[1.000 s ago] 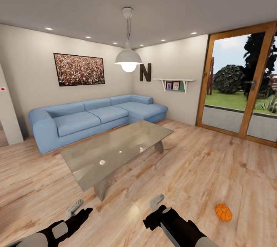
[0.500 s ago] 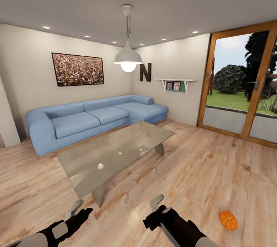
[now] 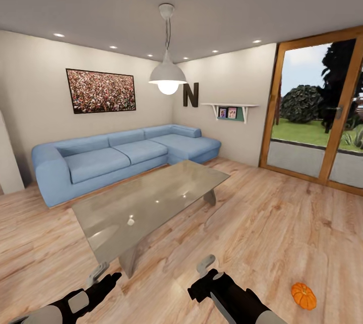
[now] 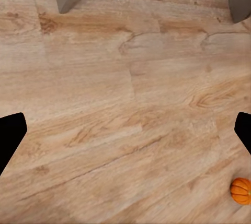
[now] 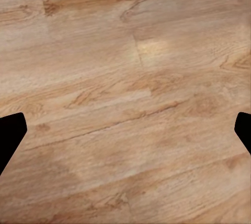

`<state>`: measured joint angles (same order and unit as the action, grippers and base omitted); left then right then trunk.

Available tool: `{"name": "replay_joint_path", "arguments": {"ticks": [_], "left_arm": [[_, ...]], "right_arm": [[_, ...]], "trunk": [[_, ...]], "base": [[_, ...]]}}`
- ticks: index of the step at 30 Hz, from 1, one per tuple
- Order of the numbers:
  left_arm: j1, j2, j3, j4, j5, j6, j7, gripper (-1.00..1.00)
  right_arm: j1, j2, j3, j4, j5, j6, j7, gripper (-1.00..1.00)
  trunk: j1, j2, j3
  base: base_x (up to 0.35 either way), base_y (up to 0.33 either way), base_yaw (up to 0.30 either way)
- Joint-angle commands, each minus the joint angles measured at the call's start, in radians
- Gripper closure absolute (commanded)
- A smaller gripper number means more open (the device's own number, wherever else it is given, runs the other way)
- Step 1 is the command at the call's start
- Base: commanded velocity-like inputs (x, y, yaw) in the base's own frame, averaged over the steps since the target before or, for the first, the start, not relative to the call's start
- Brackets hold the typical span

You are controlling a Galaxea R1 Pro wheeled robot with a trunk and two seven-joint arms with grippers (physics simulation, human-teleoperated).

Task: Place each of the two pumpkins and all three candles from the living room inside a cabinet in the living room (use any cabinet), then make sure every cabinet is closed, and position the cauldron so it is next to a table in the living room.

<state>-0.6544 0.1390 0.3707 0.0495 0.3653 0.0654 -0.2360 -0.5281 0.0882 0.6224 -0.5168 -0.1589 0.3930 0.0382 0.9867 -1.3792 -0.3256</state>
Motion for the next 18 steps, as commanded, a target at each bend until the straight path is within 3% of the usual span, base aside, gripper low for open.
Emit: {"name": "replay_joint_path", "arguments": {"ticks": [1, 6, 18], "left_arm": [[-0.002, 0.001, 0.001, 0.003, 0.011, 0.004, -0.005, -1.0], [-0.002, 0.001, 0.001, 0.003, 0.011, 0.004, -0.005, -1.0], [-0.002, 0.001, 0.001, 0.003, 0.011, 0.004, -0.005, -1.0]], "right_arm": [[-0.001, -0.001, 0.005, -0.001, -0.01, 0.004, -0.003, -1.0], [-0.001, -0.001, 0.004, -0.001, -0.01, 0.004, -0.002, -1.0], [-0.001, -0.001, 0.005, -0.001, -0.01, 0.004, -0.002, -1.0]], "trunk": [[0.0, -0.001, -0.001], [0.0, -0.001, -0.001], [0.0, -0.001, -0.001]], "base": [[0.005, 0.0, 0.0], [0.061, 0.0, 0.0], [0.214, 0.0, 0.0]]}}
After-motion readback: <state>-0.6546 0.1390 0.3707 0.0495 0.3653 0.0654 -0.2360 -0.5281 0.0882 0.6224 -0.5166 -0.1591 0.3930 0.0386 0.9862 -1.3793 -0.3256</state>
